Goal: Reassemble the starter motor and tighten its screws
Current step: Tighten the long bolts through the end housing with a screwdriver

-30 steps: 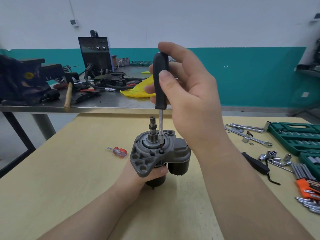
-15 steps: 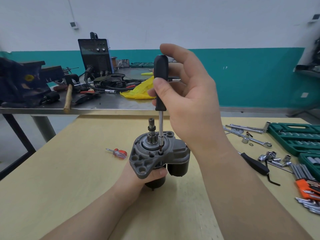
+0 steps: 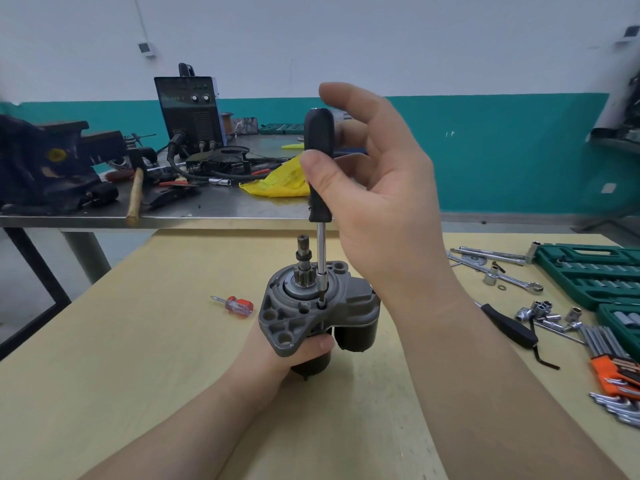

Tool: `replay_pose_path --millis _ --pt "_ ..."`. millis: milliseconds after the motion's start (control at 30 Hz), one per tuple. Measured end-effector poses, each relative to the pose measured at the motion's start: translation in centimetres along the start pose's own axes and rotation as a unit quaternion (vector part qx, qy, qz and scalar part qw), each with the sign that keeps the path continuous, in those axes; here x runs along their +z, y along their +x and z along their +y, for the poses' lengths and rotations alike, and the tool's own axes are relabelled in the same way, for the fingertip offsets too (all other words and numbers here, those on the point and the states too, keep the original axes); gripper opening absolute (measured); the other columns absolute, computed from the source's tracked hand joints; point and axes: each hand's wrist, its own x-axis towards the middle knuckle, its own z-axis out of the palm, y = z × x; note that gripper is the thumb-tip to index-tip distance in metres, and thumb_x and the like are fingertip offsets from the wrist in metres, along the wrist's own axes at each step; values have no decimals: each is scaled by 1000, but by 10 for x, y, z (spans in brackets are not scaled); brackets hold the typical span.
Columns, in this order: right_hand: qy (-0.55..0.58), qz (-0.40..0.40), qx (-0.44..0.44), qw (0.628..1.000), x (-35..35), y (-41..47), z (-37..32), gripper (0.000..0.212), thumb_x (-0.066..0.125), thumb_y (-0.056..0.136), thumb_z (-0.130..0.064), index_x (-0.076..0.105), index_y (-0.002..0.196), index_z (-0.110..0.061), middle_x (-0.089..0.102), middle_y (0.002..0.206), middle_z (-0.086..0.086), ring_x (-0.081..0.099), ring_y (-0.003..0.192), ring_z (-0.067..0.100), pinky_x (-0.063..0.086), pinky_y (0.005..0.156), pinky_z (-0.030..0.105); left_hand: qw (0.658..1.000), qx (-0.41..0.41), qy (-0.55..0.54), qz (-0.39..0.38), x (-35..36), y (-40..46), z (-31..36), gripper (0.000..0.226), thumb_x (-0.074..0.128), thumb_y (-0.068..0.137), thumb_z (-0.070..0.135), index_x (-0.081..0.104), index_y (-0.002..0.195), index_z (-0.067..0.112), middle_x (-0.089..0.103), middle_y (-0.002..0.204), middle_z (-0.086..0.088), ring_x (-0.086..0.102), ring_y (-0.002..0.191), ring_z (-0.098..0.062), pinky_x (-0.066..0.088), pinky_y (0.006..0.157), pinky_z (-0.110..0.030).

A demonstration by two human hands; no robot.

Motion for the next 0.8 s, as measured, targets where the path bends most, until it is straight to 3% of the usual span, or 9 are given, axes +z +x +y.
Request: replay_pose_path --millis 100,267,333,367,433,567,700,767,800 --pt "11 -6 5 1000 0 -1 0 35 70 100 -17 65 125 -41 70 100 -14 71 95 24 65 80 51 1000 -4 16 -7 -1 -3 -1 131 92 30 87 70 130 6 73 136 -12 63 134 -32 46 116 -63" --pt "44 -19 29 998 -2 -2 0 33 53 108 -10 64 132 -30 75 110 -3 78 87 22 66 80 43 1000 -4 29 -8 -1 -3 0 109 97 39 74 75 125 12 75 132 -9 66 130 -31 50 113 -60" --pt "24 -18 23 999 -2 -2 0 35 56 107 -9 62 133 -31 74 110 -4 78 86 22 67 80 48 998 -13 55 -23 -4 -7 -3 87 90 41 87 76 117 46 79 117 19 72 116 -2 61 100 -33" --pt "15 -15 18 1000 -2 -1 0 36 62 104 -11 61 133 -33 74 109 -5 77 86 23 66 80 50 996 -14 78 -30 -4 -9 -2 71 87 44 90 73 107 61 75 112 34 70 110 10 60 91 -18" --pt "2 -8 12 1000 -1 -1 1 42 72 99 -15 61 130 -40 72 105 -8 74 85 27 65 78 51 995 -19 97 -31 -6 -13 0 57 85 47 91 65 99 77 68 109 46 66 105 19 52 84 -3" --pt "4 -5 7 1000 -1 0 2 40 74 97 -17 64 126 -43 67 91 -15 69 79 18 66 72 50 993 -12 117 -15 -5 -12 2 53 87 51 87 64 98 78 68 109 46 65 106 19 50 84 -2" --pt "40 -12 26 999 -3 1 2 31 61 104 -18 65 130 -34 74 104 -7 76 90 25 66 77 40 993 -14 115 -30 -9 -12 -2 45 87 61 69 63 97 80 67 108 48 64 106 21 50 83 -2" --pt "55 -19 38 998 -4 0 1 33 55 106 -13 64 131 -33 76 106 1 78 86 25 64 75 35 994 -7 102 -40 -7 -9 -1 50 88 56 78 65 101 78 70 109 44 66 107 18 53 83 -4" --pt "50 -20 36 998 -3 0 1 33 56 106 -13 63 131 -33 76 105 0 78 85 24 65 75 37 994 2 92 -53 -3 -8 4 65 87 47 87 71 107 70 75 112 34 70 108 11 56 87 -10"
